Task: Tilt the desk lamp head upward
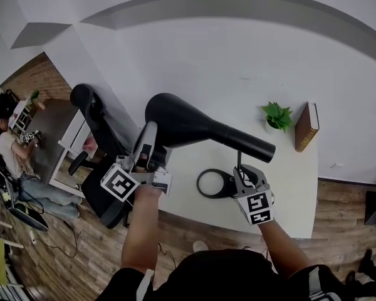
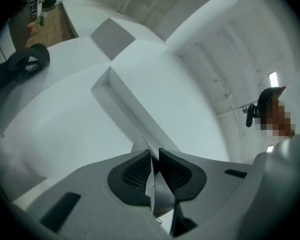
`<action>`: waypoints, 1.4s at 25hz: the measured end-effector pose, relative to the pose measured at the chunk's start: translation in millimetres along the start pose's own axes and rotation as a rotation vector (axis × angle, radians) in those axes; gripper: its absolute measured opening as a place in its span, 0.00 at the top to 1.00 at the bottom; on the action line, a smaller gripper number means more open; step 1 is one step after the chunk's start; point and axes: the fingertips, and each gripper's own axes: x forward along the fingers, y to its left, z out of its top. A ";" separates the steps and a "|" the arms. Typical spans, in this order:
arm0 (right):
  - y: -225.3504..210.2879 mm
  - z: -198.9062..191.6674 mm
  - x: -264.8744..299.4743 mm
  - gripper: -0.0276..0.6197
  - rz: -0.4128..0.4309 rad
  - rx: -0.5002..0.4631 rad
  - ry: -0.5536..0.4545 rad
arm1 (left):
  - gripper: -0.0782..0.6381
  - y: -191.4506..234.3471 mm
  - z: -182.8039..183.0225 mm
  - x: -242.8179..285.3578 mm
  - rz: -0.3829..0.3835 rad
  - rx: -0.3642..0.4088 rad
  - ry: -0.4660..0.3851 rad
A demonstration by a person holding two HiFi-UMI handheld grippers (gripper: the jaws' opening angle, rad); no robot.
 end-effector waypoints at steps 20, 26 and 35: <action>-0.9 -1.4 -0.5 0.91 -0.032 0.003 0.016 | 0.81 -68.7 25.3 41.0 0.035 0.513 0.115; -0.4 -1.6 0.0 0.91 -0.028 -0.005 0.024 | 0.80 -70.1 26.5 40.7 0.033 0.516 0.098; -5.5 5.0 -9.1 0.79 -0.039 -0.006 -0.007 | 0.62 -72.7 26.4 34.2 0.076 0.616 0.064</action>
